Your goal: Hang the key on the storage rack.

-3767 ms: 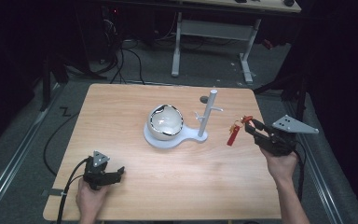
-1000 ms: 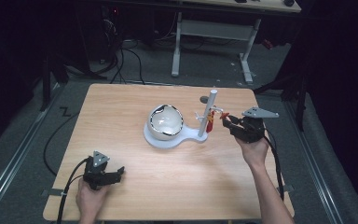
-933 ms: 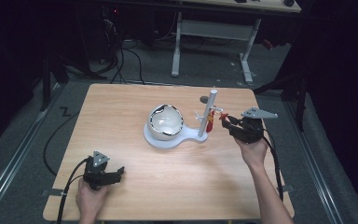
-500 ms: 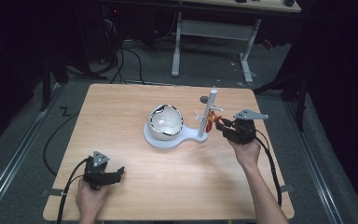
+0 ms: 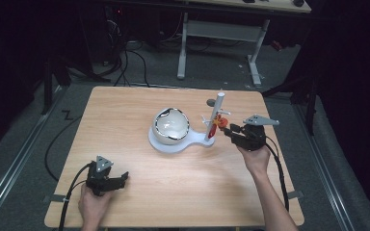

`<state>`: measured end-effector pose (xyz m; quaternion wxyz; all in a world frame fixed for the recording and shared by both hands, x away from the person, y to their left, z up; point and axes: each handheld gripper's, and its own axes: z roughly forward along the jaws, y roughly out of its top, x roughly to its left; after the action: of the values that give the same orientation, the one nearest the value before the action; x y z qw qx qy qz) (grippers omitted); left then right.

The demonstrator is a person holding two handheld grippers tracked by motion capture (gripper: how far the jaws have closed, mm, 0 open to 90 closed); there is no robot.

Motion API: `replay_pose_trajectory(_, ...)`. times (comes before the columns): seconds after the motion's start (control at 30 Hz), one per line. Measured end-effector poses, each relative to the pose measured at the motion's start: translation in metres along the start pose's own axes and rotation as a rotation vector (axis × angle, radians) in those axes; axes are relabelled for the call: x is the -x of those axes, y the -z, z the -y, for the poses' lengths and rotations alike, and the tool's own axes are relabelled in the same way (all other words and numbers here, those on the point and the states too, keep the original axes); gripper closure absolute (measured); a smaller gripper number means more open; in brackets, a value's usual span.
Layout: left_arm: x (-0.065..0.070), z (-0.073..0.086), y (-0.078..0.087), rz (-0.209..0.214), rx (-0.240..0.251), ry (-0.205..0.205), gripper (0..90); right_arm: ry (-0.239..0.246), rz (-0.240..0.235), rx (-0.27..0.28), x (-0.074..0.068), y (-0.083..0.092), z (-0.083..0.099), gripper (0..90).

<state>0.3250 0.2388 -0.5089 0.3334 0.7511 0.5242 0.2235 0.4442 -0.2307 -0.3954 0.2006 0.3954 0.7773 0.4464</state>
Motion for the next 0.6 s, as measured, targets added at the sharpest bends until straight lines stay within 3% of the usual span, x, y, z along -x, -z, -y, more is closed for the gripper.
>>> replay_pose_trajectory(0.23, 0.000, 0.000, 0.000, 0.000, 0.000, 0.000, 16.0, -0.018, 0.031, 0.037, 0.002, 0.011, 0.004, 53.1)
replay_pose_trajectory(0.6, 0.000, 0.000, 0.000, 0.000, 0.000, 0.000, 16.0, -0.042, 0.040, 0.078, 0.007, 0.035, 0.010, 50.2)
